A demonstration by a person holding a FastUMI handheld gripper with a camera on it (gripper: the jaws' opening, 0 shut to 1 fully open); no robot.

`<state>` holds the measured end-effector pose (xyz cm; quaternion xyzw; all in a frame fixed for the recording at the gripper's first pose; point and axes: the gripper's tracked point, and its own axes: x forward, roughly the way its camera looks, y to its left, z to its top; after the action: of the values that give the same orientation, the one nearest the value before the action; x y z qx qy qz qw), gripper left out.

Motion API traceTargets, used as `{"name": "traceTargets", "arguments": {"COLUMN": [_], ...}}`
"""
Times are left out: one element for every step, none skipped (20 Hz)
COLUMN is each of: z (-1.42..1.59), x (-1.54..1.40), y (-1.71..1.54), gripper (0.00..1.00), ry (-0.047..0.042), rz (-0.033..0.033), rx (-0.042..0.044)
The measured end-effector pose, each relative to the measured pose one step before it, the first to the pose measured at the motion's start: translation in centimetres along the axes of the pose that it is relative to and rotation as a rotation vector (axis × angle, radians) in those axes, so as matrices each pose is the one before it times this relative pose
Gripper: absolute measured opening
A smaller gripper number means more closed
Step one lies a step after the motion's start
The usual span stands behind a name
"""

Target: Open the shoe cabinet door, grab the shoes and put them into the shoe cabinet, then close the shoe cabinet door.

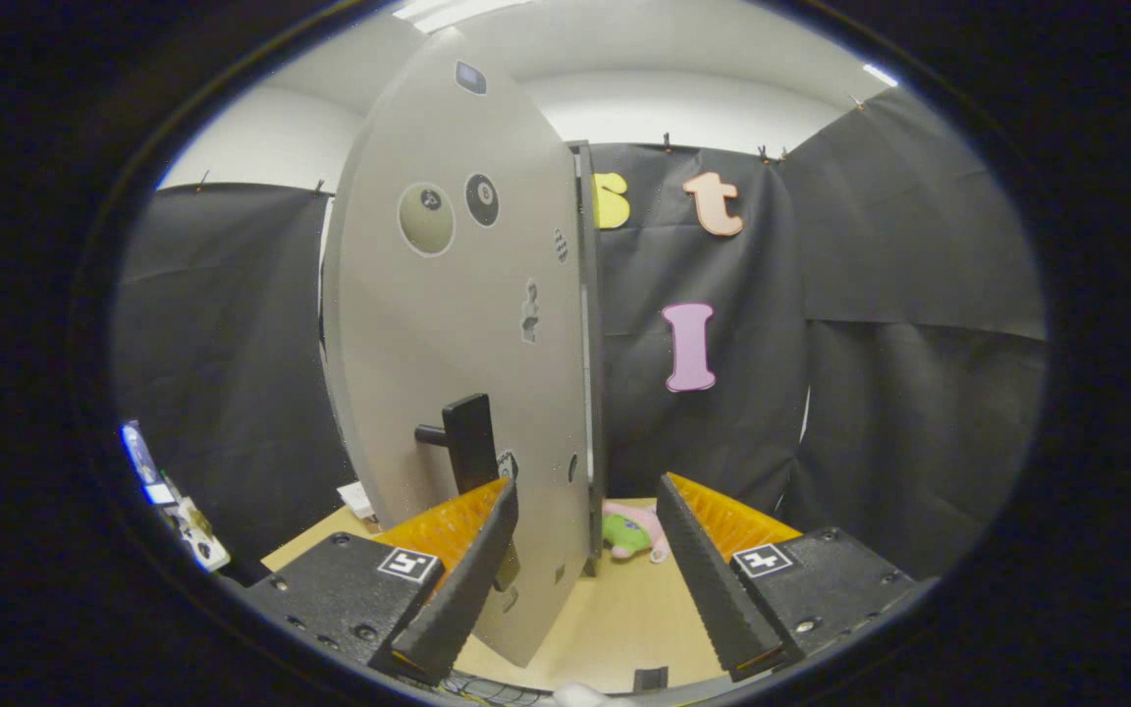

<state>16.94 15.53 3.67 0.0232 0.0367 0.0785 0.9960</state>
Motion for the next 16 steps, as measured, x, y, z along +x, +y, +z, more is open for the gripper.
{"name": "traceTargets", "arguments": {"z": [-0.057,-0.038,-0.026,-0.055,-0.039,0.109,-0.227,-0.187,-0.215,-0.108,-0.032,0.043,0.088,0.112,0.245,0.035], "x": [0.151,0.256,0.314,0.452,0.407,0.607,0.701,0.730,0.742,0.731,0.914,0.910,0.997,0.784,0.593,0.036], "y": [1.047,1.212,1.231,1.260,1.267,1.132,1.002,1.096,1.162,1.088,1.397,1.237,0.610,0.182,-0.066,-0.371], "gripper": [0.95,0.95,0.95,0.95,0.95,0.95,0.95,0.95,0.95,0.95,0.95,0.97,0.97,0.98,0.98,0.98], "ry": [-0.00187,-0.00055,0.00076,-0.00237,-0.00093,-0.00569,0.00677,0.00299,0.01357,0.00718,0.01020,0.00444,0.00293,0.00599,-0.00372,-0.00476], "rz": [-0.00559,-0.00502,-0.00488,-0.00144,-0.00054,-0.00176,-0.00175,0.00354,0.00977,0.01846,0.02857,0.03350,0.01801,0.00781,0.00625,0.00196], "rx": [0.00046,-0.00023,0.00254,-0.00048,-0.00444,-0.00681,-0.00752,-0.00231,0.00510,0.01315,0.01395,0.00705,-0.00739,-0.01761,-0.01430,-0.00616]}}
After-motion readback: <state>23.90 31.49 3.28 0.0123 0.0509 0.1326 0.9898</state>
